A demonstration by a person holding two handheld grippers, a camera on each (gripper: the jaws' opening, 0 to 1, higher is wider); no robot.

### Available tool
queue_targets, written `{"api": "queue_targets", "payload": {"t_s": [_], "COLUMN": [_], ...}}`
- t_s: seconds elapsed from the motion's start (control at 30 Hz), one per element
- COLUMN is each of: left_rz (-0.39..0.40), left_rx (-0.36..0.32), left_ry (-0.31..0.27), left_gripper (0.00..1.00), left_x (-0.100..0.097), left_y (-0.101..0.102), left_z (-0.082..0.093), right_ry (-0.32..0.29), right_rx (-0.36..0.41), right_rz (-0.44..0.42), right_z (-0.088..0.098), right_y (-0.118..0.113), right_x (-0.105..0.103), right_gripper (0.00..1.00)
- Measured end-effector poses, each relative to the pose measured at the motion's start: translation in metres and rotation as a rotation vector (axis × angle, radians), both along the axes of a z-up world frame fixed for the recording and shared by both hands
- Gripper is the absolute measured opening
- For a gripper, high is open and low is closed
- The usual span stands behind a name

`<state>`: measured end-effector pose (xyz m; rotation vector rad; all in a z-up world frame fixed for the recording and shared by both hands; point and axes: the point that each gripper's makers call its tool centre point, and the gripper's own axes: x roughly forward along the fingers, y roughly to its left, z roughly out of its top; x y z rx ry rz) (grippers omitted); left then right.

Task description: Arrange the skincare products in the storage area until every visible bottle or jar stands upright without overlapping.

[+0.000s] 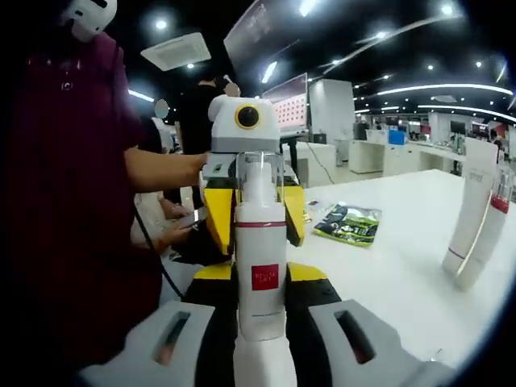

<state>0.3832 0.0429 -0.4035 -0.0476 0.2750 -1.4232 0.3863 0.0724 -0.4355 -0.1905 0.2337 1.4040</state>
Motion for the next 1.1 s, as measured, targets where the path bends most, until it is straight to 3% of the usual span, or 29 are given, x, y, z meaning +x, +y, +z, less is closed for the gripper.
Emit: {"api": "queue_targets", "payload": {"t_s": [0.17,0.23,0.3,0.37,0.53,0.67,0.77,0.87,0.9,1.1], "left_rz": [0.148,0.220,0.278,0.372,0.515,0.542,0.550,0.553,0.551,0.442], "left_rx": [-0.044,-0.067,-0.091,-0.126,-0.151,-0.169,-0.172,-0.175,-0.173,-0.102], "left_ry": [0.058,0.040,0.056,0.083,0.069,0.080,0.069,0.060,0.049,-0.011], "left_gripper": [0.23,0.29,0.38,0.39,0.38,0.23,0.24,0.23,0.22,0.20], "left_x": [0.021,0.030,0.036,0.046,0.057,0.056,0.055,0.053,0.053,0.046], "left_y": [0.003,0.003,0.003,0.004,0.009,0.012,0.013,0.014,0.014,0.012], "left_z": [0.003,0.006,0.009,0.013,0.015,0.016,0.016,0.018,0.018,0.019], "right_ry": [-0.099,-0.121,-0.159,-0.199,-0.178,-0.182,-0.224,-0.225,-0.173,-0.134], "right_rx": [-0.008,-0.006,-0.023,-0.051,-0.033,-0.041,-0.069,-0.064,-0.049,-0.021], "right_rz": [-0.135,-0.179,-0.242,-0.304,-0.488,-0.541,-0.563,-0.566,-0.546,-0.433], "right_z": [0.005,0.008,0.009,0.006,0.005,0.002,0.002,0.002,-0.002,-0.001], "right_y": [-0.003,-0.003,-0.005,-0.006,-0.013,-0.010,-0.008,-0.005,-0.002,0.002], "right_x": [0.022,0.027,0.036,0.043,0.059,0.059,0.057,0.057,0.055,0.049], "right_gripper": [0.20,0.20,0.20,0.20,0.20,0.20,0.20,0.20,0.20,0.20]}}
